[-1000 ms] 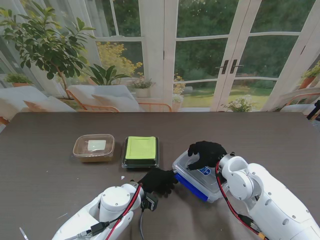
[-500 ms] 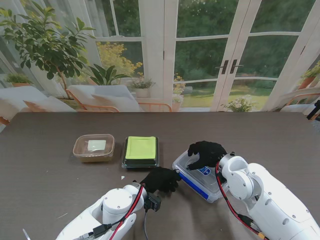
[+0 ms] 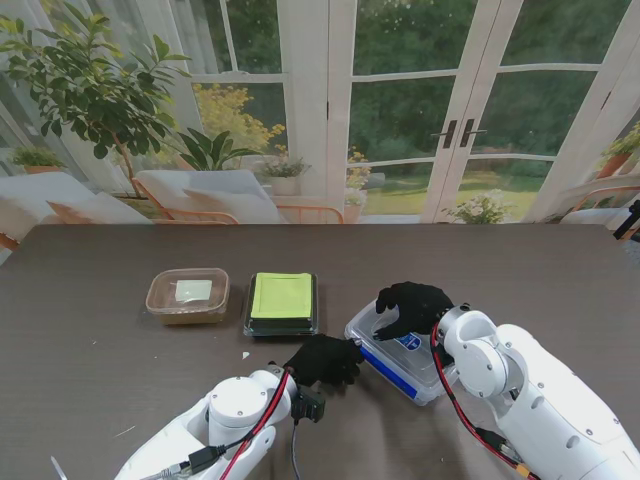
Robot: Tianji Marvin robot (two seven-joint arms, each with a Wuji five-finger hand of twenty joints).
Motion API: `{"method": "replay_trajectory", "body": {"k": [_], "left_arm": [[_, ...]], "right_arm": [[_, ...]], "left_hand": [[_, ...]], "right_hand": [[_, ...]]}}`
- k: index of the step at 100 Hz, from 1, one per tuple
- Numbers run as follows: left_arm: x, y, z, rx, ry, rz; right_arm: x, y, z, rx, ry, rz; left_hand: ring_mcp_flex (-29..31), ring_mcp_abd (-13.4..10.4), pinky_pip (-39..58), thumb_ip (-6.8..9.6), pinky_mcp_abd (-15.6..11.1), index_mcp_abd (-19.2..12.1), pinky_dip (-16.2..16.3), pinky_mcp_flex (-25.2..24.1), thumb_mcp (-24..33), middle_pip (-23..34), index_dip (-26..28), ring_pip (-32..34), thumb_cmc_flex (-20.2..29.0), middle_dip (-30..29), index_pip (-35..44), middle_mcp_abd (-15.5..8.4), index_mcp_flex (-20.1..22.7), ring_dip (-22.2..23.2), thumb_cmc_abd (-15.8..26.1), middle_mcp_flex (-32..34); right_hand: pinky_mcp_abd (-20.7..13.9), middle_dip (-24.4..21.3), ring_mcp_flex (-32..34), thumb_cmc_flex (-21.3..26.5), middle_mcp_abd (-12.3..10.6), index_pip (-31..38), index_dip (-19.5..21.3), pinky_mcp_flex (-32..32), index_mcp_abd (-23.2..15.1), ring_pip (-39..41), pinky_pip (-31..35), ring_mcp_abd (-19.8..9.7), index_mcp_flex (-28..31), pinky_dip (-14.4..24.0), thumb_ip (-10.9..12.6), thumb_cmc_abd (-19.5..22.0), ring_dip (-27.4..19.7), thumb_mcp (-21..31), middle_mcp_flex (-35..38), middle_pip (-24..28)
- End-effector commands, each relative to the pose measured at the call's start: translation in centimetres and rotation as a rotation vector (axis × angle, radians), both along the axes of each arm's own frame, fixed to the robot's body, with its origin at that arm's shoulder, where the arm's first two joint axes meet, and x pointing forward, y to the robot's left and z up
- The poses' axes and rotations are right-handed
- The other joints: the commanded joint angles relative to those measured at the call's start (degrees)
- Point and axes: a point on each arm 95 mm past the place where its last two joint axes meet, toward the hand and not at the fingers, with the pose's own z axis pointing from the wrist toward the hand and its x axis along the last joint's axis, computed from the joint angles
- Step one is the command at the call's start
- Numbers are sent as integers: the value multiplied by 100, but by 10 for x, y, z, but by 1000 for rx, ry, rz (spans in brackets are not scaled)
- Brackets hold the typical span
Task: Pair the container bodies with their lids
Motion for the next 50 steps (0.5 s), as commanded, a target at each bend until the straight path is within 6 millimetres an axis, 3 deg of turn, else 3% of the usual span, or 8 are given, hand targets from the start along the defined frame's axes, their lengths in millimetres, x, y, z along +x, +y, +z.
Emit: {"method": "replay_trajectory", "body": {"k": [1,50], "left_arm": [[2,-9,7,-23,-13,-18],[7,-14,14,-51,8,41]], "right_arm": [[-28,2,-54,-41,172,18],[-28,2,-62,-64,248,26]], "left_hand": [[270,186,-13,-9,-58,-284,-71,44,24,-4,-327,24,114,-37,-694,-156,-167,-34,-190,160],[579,268,118,-28,129,-101,-15,386,259,76,-271,176,137,-65,-648,-96,-97,-54,-258,317]], "right_hand": [[-185,-493,510,29,449,26,24,-1377,23,649,119,-1051,-117,185,114,-287,109,-31,293,-698],[-154,-331,642,499,447,124,70,-1230,76,826,409,-1019,113,334,110,-577,199,-37,422,-481]]}}
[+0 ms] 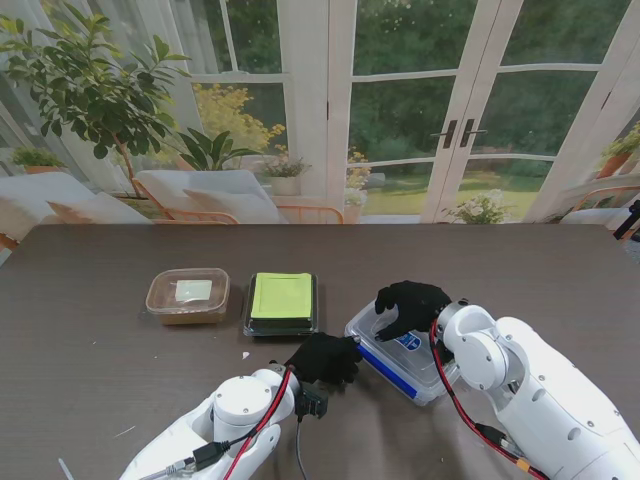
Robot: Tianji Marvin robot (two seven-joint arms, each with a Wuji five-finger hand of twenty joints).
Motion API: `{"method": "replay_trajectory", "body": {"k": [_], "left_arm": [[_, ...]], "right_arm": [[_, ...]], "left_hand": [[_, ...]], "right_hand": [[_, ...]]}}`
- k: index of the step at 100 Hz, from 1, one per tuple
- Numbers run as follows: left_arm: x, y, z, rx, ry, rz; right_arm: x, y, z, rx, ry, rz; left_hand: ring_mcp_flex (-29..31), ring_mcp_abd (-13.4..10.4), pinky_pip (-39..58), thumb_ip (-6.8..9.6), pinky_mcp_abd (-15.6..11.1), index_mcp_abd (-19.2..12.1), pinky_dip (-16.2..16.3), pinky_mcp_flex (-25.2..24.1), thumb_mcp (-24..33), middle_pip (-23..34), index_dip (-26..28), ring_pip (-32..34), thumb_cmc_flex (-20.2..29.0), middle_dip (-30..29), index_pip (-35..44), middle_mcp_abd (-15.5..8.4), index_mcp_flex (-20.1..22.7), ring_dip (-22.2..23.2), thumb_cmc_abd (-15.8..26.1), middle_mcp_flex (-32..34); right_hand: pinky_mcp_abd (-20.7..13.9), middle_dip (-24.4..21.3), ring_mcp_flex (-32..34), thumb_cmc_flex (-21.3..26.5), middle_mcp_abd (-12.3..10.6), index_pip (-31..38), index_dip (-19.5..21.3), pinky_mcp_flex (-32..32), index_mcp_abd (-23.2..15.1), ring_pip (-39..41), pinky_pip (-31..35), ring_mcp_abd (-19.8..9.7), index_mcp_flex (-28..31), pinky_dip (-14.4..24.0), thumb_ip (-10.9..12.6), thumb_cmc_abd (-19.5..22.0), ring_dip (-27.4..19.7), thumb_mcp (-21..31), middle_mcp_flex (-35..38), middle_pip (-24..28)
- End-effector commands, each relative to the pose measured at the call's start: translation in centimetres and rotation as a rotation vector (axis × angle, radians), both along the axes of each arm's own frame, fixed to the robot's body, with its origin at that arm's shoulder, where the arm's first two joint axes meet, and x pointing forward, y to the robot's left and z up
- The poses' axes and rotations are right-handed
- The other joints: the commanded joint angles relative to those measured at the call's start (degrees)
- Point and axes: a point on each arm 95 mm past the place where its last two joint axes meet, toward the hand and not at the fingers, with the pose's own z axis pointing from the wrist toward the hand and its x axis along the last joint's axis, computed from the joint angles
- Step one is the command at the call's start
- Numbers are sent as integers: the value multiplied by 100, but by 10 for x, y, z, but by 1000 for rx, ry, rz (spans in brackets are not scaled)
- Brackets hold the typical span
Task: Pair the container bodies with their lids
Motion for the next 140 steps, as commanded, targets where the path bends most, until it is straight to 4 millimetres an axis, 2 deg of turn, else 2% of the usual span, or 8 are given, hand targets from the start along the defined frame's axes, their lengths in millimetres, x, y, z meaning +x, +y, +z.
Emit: {"method": "replay_trajectory", "body": {"k": [1,35,37,39,41,47,90,140], "left_arm": [[4,-11,15,-48,-13,-14],[8,-15,24,-82,8,13],[9,-15,24,-83,9,13],[9,-15,25,-85,9,14],[9,-15,25,-87,10,15],[10,-15,26,-92,12,18],[13,-18,31,-123,20,43],[19,-27,38,-156,24,48]], "right_arm": [[-33,0,-67,-53,207,18],[-32,3,-74,-73,249,28],[-32,3,-74,-74,251,28],[-32,3,-74,-76,253,29],[-32,3,-75,-78,255,30],[-32,3,-76,-83,261,35],[-30,5,-89,-124,314,47],[-38,2,-81,-122,346,34]], "left_hand": [[281,245,112,-29,-92,-307,-15,85,124,50,-274,179,95,-61,-642,-302,-244,-49,-198,194],[294,271,101,-38,-59,-256,-5,92,105,20,-286,176,95,-108,-671,-274,-280,-76,-171,197],[288,271,99,-38,-60,-254,-5,88,105,18,-287,173,97,-109,-673,-267,-283,-77,-167,195],[285,273,97,-38,-61,-256,-5,85,104,19,-286,172,101,-110,-671,-269,-274,-78,-167,198],[282,286,95,-38,-57,-247,-5,82,102,18,-287,169,106,-111,-672,-265,-274,-79,-163,198],[277,285,92,-38,-53,-237,-5,78,94,16,-290,166,108,-113,-681,-263,-286,-81,-155,196],[262,307,69,-33,-53,-212,-6,38,50,-1,-295,153,126,-119,-708,-237,-296,-82,-144,190],[238,306,49,-34,-61,-178,-24,2,42,-12,-311,121,115,-124,-743,-235,-334,-90,-134,163]], "right_hand": [[-240,-416,645,141,459,115,68,-1222,54,871,419,-1152,111,220,104,-302,206,-41,434,-448],[-153,-284,695,700,434,137,89,-1100,31,1011,545,-1132,303,320,198,-338,311,-390,563,-367],[-154,-257,691,609,431,135,93,-1096,28,1060,566,-1134,312,345,205,-428,342,91,566,-362],[-156,-234,690,245,429,134,99,-1087,31,1076,571,-1139,321,363,-79,-833,352,1423,575,-360],[-148,-221,692,-13,428,135,102,-1077,23,1086,581,-1148,332,374,-249,-1131,358,2268,573,-353],[-130,-202,705,-192,420,142,107,-1037,19,1120,606,-1142,359,388,-475,-1390,374,2977,592,-333],[-14,-102,903,41,416,232,144,-688,-27,1351,907,-1095,612,519,-612,-1798,487,3177,773,-201],[82,-48,1027,72,448,214,139,-492,-19,1352,979,-1033,700,555,-628,-1814,517,3167,861,-195]]}}
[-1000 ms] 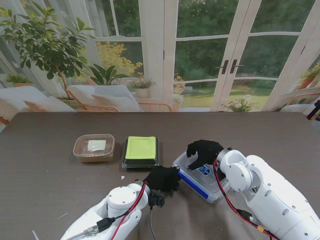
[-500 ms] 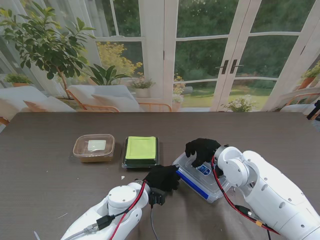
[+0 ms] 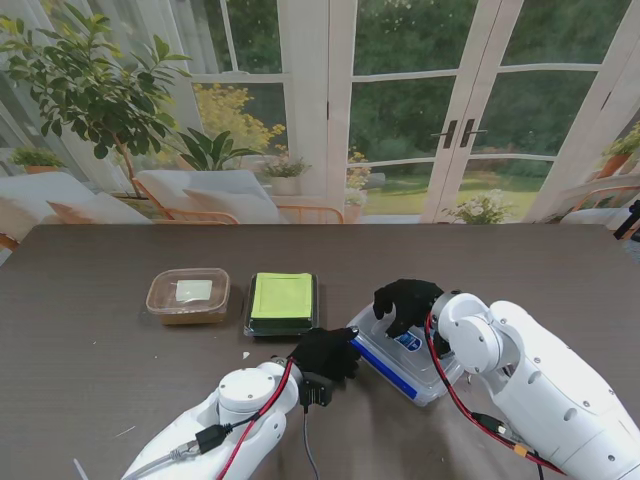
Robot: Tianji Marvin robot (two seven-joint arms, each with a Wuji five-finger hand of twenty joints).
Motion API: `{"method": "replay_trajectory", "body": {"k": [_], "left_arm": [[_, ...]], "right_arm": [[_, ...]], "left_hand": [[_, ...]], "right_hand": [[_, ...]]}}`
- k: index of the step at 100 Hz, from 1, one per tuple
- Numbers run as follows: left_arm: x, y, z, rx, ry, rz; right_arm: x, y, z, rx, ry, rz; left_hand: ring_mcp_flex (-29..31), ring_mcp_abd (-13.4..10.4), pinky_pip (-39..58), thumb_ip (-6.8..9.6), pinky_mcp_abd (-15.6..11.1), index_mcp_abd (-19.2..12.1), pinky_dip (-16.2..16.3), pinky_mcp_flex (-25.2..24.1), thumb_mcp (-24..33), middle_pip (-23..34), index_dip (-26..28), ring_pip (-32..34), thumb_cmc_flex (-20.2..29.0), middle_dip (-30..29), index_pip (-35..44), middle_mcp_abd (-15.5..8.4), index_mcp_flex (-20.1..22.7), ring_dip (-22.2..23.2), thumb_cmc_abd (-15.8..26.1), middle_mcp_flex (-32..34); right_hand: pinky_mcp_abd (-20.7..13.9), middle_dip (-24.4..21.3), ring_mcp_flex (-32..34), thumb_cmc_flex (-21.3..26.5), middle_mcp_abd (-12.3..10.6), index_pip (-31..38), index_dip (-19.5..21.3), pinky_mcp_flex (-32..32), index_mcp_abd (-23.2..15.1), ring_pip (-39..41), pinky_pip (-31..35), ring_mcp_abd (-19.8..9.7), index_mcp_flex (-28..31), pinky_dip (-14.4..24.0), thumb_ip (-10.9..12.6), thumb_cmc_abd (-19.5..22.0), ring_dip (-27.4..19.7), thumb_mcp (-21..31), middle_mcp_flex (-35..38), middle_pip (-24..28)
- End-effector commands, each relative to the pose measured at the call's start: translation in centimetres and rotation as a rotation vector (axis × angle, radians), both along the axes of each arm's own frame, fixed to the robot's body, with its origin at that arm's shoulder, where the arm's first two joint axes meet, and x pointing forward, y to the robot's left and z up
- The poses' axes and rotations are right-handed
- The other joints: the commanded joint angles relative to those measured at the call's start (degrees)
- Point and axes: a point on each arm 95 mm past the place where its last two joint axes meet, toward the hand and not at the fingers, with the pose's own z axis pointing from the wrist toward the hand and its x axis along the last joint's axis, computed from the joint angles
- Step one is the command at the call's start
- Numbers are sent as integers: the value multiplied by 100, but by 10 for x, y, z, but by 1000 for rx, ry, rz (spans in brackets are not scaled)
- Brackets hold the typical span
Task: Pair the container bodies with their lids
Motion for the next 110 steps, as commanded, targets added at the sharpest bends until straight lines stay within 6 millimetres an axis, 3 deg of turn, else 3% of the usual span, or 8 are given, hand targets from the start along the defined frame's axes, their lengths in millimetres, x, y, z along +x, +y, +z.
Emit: {"method": "replay_trajectory", "body": {"k": [1,110], "left_arm": [[10,-22,35,-90,-66,-26],[15,-27,62,-126,-94,-18]], "right_arm": [[-49,-5,-87,-74,262,14],[-51,-6,-86,-75,298,13]], "left_hand": [[222,20,-8,-33,-702,-688,-30,-39,-22,-34,-426,117,120,-31,-1002,-789,-474,-23,-132,116],[241,51,-14,-30,-651,-624,-10,-74,-85,-61,-435,112,98,-39,-1032,-762,-483,-10,-106,143]], "right_hand": [[-336,-835,969,90,870,-541,-377,-300,354,1210,244,-1444,437,224,-167,-319,384,319,719,-720],[-291,-812,1065,162,847,-587,-397,-164,323,1156,224,-1401,556,196,-170,-302,407,293,789,-752]]}}
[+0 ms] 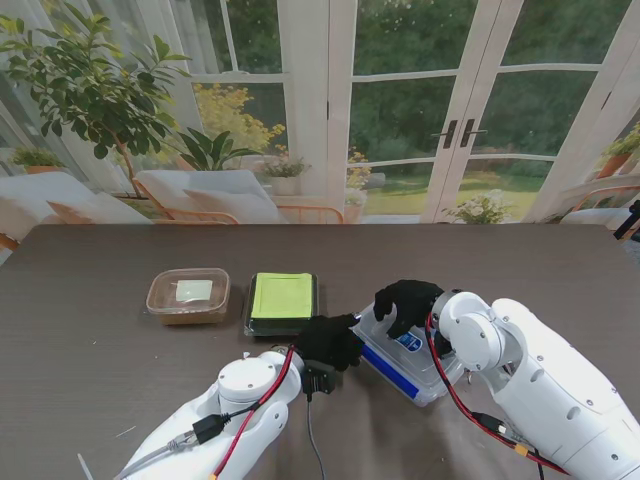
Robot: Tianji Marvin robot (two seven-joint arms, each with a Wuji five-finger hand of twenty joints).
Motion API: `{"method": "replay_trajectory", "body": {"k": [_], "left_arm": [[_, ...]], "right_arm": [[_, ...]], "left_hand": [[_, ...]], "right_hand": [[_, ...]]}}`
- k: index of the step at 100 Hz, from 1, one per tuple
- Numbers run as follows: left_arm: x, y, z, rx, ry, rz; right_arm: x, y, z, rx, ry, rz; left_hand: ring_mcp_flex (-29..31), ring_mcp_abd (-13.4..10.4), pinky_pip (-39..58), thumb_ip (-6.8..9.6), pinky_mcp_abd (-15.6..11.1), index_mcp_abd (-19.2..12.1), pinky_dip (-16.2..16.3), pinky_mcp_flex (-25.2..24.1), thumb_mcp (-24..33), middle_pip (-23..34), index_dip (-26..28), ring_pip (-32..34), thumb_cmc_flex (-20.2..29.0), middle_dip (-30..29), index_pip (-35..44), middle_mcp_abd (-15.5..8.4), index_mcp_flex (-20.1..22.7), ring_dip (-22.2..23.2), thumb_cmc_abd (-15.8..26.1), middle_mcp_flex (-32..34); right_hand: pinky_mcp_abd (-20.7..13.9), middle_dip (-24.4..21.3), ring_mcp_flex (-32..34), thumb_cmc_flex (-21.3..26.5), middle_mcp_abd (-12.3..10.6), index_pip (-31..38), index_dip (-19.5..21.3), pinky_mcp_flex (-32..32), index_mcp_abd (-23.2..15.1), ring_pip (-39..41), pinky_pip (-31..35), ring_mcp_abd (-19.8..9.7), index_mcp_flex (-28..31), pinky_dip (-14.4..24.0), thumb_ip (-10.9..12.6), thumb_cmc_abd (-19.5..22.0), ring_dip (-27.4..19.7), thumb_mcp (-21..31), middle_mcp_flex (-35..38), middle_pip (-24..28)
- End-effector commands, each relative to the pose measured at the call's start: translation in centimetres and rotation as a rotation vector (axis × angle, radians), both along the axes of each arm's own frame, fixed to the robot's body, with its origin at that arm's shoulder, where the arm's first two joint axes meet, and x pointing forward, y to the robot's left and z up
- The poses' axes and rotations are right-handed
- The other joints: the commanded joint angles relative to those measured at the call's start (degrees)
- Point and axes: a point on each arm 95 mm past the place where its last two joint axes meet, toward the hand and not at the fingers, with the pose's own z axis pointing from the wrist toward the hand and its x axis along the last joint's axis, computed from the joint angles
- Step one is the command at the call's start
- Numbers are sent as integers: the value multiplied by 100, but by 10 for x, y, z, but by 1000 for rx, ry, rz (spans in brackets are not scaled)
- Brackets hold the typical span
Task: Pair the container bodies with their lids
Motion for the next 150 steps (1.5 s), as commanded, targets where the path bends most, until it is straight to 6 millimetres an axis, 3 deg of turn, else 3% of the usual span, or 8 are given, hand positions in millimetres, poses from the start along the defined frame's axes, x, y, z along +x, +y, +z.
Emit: {"method": "replay_trajectory", "body": {"k": [1,25,42,81,103,123,150], "left_arm": [[8,-22,37,-84,-76,-38],[7,-20,36,-78,-77,-41],[2,-12,34,-26,-95,-63],[-12,12,31,109,-149,-136],[-19,19,30,145,-162,-154],[-25,21,27,158,-147,-171],[-33,19,23,165,-112,-200]], "right_arm": [[-50,-5,-89,-75,267,20],[-50,-6,-89,-70,258,12],[-47,-8,-84,-52,213,-15],[-41,-9,-57,53,44,-113],[-35,-9,-37,100,-43,-153],[-27,-20,-19,108,-98,-199],[-22,-43,-15,68,-129,-239]], "left_hand": [[248,-2,26,-30,-554,-242,-13,-32,-114,13,-343,174,98,-34,-905,-420,-202,-4,-105,188],[203,22,21,-34,-559,-293,-2,-73,-146,1,-343,157,92,-33,-907,-413,-187,-3,-74,171],[108,37,4,-36,-563,-339,15,-148,-236,-46,-359,122,84,-40,-949,-405,-180,3,-23,136],[-5,68,-36,-12,-595,-415,36,-265,-552,-390,-378,36,146,-223,-1067,-344,-116,28,120,95],[9,87,-9,-3,-586,-476,57,-231,-631,-540,-368,35,163,-313,-1088,-337,-60,41,154,116],[60,115,27,1,-542,-460,93,-160,-703,-586,-356,58,175,-333,-1098,-310,-16,54,200,180],[158,192,82,3,-449,-373,158,-41,-862,-617,-343,149,192,-317,-1107,-199,43,91,314,254]], "right_hand": [[-367,-801,1067,86,937,-281,-285,-144,332,1503,141,-1523,438,-12,-169,-300,419,292,798,-409],[-349,-799,1047,1,933,-298,-287,-167,311,1503,128,-1531,364,-16,-174,-254,427,255,776,-417],[-330,-825,970,-247,881,-385,-307,-342,245,1477,74,-1514,6,-9,-179,-117,421,165,642,-477],[-351,-1238,792,-924,769,-646,-446,-438,198,1030,69,-1508,-866,59,-110,616,176,-414,244,-882],[-318,-1525,302,-1148,752,-679,-528,-930,265,109,-781,-1450,-1228,-409,-74,967,-340,-682,-56,-1079],[-301,-1562,333,-1203,767,-660,-537,-949,298,-16,-876,-1431,-1157,-469,-39,1176,-407,-811,-34,-1078],[-303,-1580,516,-1272,795,-645,-537,-844,343,46,-821,-1417,-1126,-463,27,1461,-379,-967,58,-1067]]}}
